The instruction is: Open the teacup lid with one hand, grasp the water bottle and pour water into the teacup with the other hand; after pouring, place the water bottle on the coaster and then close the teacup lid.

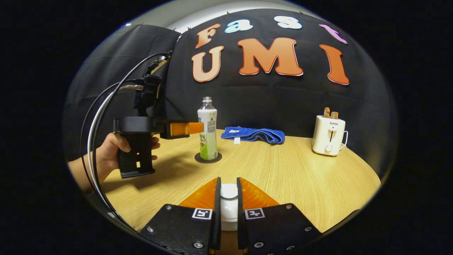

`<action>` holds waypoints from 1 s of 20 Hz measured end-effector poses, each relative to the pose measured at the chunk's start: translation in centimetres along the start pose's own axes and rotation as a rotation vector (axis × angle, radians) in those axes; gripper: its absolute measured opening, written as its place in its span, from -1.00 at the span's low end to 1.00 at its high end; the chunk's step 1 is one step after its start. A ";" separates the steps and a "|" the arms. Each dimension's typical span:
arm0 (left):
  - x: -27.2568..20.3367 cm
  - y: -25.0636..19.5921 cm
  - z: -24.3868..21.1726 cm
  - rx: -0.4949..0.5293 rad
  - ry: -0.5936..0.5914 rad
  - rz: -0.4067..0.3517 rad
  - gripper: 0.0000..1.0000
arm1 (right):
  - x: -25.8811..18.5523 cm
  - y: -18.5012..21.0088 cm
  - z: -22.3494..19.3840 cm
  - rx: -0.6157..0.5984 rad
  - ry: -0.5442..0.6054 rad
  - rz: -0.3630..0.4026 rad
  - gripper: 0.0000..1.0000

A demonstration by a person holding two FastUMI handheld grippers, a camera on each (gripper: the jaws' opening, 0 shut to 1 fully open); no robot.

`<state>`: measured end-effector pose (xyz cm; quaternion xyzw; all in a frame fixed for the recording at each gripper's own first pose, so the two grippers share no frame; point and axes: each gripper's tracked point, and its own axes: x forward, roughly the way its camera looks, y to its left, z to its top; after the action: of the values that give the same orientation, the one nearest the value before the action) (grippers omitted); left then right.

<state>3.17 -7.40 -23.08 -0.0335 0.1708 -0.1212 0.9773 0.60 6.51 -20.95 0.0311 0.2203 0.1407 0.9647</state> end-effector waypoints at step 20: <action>-8.3 1.7 7.3 0.112 -0.269 0.101 0.99 | -6.7 -4.6 14.5 -0.005 -0.364 -0.220 0.51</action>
<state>-1.57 -3.52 -13.68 0.0136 0.0328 -0.0756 0.9965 2.32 0.22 -5.71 0.0295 0.0442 0.0270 0.9982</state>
